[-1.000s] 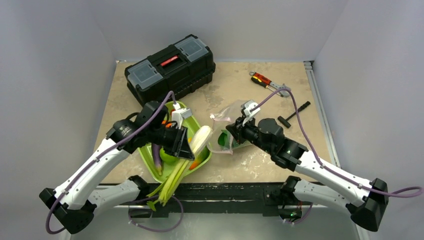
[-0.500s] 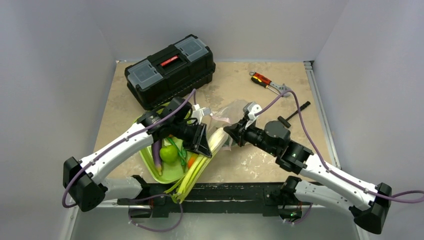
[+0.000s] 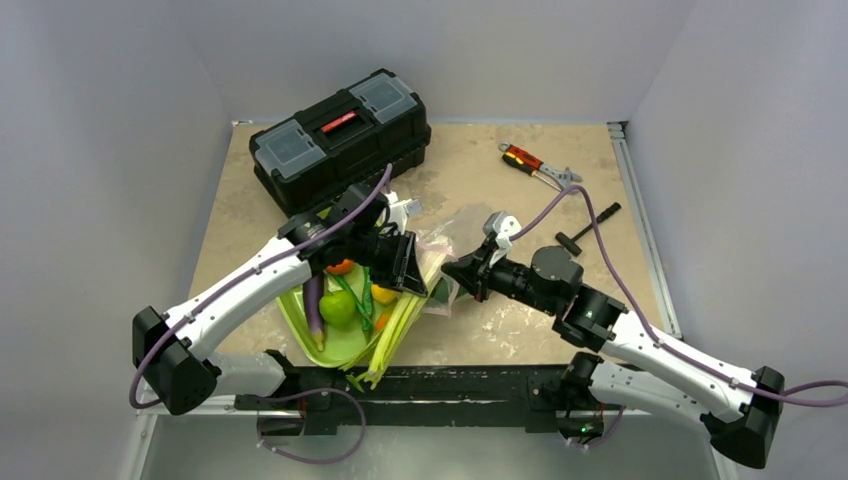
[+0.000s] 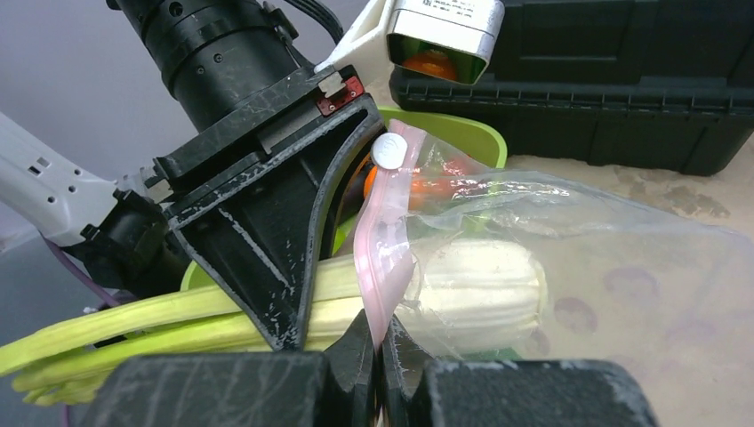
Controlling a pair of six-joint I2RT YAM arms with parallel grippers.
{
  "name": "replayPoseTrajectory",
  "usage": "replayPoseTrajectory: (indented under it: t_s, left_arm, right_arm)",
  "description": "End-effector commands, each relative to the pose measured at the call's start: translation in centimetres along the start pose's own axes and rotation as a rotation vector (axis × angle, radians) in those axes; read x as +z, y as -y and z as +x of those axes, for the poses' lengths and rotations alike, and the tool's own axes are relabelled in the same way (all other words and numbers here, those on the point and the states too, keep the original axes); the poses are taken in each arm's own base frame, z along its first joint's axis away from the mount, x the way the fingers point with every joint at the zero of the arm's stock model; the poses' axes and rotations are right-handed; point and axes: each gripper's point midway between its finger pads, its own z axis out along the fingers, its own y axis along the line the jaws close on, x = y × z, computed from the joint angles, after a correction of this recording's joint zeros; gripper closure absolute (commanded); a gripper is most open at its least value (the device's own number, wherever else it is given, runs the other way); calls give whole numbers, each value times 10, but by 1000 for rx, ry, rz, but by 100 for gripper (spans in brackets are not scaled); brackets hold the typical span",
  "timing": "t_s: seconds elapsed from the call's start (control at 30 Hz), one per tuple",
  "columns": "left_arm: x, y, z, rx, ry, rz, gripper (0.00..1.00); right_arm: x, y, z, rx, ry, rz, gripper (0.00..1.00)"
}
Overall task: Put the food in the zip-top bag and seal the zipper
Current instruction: Place the fake vegetable in the zipper food storage bag.
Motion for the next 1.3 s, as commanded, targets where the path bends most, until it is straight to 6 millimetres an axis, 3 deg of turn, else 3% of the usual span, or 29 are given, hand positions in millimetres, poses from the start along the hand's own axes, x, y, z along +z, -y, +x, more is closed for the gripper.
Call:
replayPoseTrajectory:
  t_s: [0.0, 0.13, 0.23, 0.4, 0.57, 0.67, 0.93, 1.13, 1.27]
  left_arm:
    - [-16, 11, -32, 85, 179, -23, 99]
    - [-4, 17, -43, 82, 228, -29, 88]
    - [4, 14, -58, 85, 300, -131, 79]
    - [18, -6, -72, 76, 391, -248, 64]
    - [21, -27, -49, 82, 389, -273, 49]
    - [12, -36, -38, 94, 407, -294, 38]
    - [-5, -57, 7, 151, 347, -390, 39]
    - [5, -75, 55, 167, 224, -453, 41]
    - [17, -78, 70, 187, 249, -454, 42]
  right_arm:
    - [1, -7, -21, -4, 72, -27, 100]
    - [6, -11, -16, 29, 58, -48, 100]
    - [8, -7, -12, 60, 56, -22, 100]
    - [10, 9, -8, 176, 45, 90, 100]
    - [8, 9, -10, 248, 47, 106, 100]
    - [11, 7, -13, 271, 49, 100, 100]
    - [29, 9, -17, 327, 19, 130, 100]
    - [34, 9, -18, 320, 21, 129, 100]
    - [33, 11, -19, 314, 23, 139, 100]
